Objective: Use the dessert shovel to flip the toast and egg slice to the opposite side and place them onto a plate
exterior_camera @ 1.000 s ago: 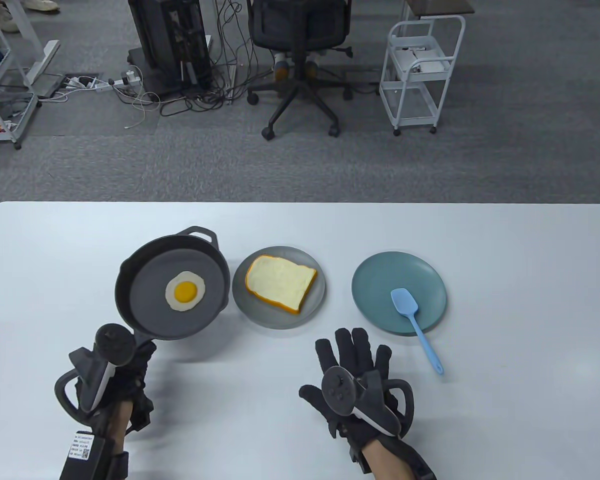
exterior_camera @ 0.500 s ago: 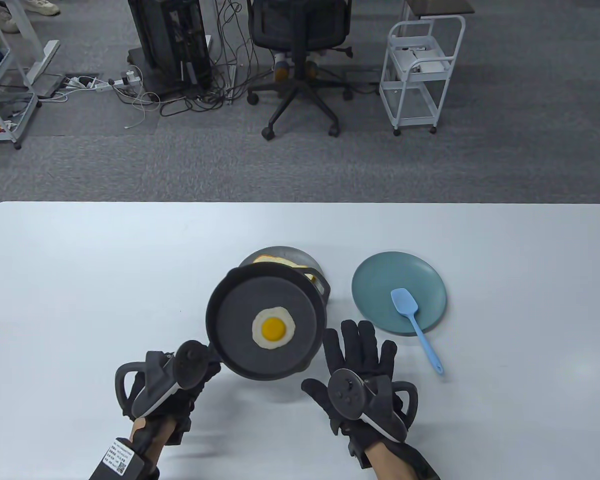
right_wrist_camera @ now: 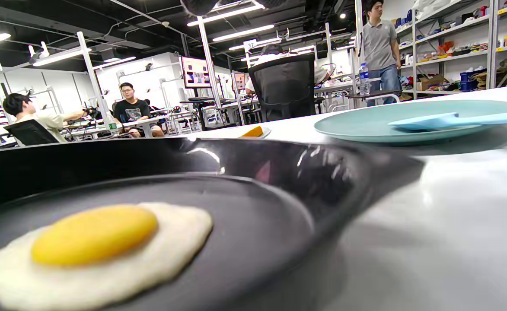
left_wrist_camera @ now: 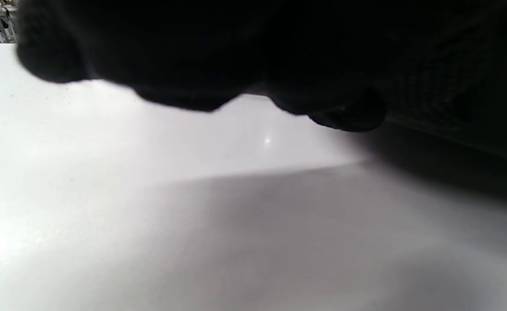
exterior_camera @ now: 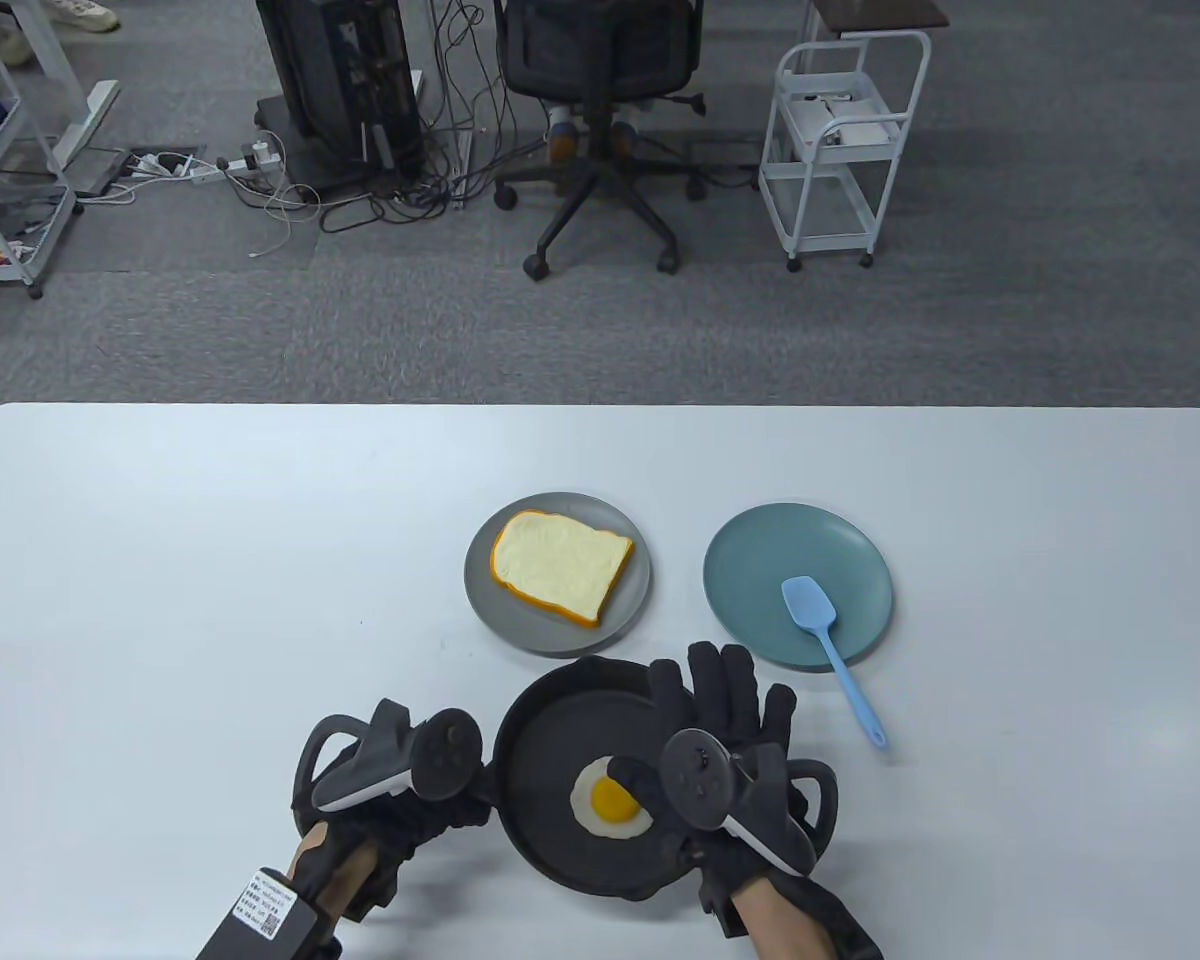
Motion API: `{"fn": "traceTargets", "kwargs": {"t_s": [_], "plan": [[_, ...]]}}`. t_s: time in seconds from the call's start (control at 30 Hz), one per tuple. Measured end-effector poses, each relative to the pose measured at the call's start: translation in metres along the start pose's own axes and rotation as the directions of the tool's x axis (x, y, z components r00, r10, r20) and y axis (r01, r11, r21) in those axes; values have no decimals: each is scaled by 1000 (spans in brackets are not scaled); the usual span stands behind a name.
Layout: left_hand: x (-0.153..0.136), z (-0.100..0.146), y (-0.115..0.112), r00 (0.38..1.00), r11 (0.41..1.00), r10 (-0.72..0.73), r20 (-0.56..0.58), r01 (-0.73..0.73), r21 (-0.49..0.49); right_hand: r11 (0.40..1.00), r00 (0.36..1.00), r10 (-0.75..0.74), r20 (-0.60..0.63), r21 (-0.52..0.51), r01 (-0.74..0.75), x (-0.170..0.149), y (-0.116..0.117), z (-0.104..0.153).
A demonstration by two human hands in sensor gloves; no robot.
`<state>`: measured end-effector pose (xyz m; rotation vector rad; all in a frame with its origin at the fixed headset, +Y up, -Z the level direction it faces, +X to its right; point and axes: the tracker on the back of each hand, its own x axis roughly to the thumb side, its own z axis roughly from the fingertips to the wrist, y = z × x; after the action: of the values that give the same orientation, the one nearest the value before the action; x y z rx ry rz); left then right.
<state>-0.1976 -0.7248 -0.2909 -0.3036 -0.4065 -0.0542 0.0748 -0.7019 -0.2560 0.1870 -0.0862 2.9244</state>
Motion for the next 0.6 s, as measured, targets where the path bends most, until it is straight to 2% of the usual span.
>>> {"fn": "traceTargets", "kwargs": {"t_s": [0.13,0.3,0.4,0.6], "plan": [[-6,-3,-6,1000,1000,-12,-18,12,-19,1000,1000,1,3,15,-1,1,0,0],[-10,-8,-17,984,985,-148,-101,138,-105,999,1000,-10,-7,31,10,0,0,0],[-11,-12,-23,959,968,-242,-150,228,-106,999,1000,-2,-7,52,3,1,2,0],[-12,-14,-26,958,969,-230,-169,211,-125,998,1000,5,-8,67,-5,2,4,-1]]}}
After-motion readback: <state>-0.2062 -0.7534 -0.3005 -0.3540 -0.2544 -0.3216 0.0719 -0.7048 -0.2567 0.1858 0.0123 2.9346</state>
